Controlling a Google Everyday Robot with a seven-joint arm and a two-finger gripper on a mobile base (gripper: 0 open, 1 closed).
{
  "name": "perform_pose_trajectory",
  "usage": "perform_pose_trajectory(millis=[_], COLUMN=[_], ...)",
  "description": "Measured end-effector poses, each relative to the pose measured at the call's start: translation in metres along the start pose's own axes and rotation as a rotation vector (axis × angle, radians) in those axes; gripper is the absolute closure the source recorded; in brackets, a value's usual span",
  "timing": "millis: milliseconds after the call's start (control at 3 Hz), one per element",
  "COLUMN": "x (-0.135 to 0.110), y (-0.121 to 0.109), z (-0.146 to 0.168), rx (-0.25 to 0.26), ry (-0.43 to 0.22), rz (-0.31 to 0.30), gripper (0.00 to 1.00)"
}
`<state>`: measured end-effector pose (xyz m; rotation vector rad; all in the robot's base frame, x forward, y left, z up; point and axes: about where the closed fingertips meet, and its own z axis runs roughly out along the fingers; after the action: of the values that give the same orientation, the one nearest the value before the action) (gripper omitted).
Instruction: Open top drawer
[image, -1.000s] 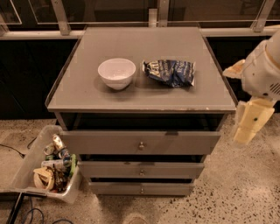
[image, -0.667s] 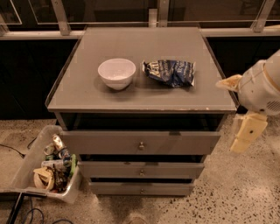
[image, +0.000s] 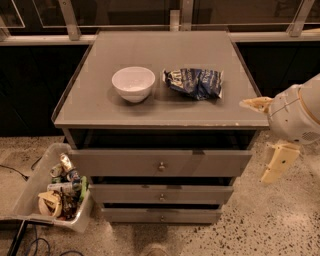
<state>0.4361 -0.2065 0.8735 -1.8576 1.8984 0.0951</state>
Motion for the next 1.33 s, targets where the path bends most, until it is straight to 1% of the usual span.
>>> perform_pose_trajectory(millis=[333, 667, 1000, 1333], x=[0.004, 0.011, 0.026, 0.026], y=[0.001, -0.004, -0.016, -0.016], z=[0.02, 0.049, 0.096, 0.095], rx=[-0.032, -0.054, -0.047, -0.047], ry=[0.002, -0.014, -0.04, -0.04], rz=[0.0, 0.016, 0.052, 0.052], gripper=[0.0, 0.0, 0.0, 0.0])
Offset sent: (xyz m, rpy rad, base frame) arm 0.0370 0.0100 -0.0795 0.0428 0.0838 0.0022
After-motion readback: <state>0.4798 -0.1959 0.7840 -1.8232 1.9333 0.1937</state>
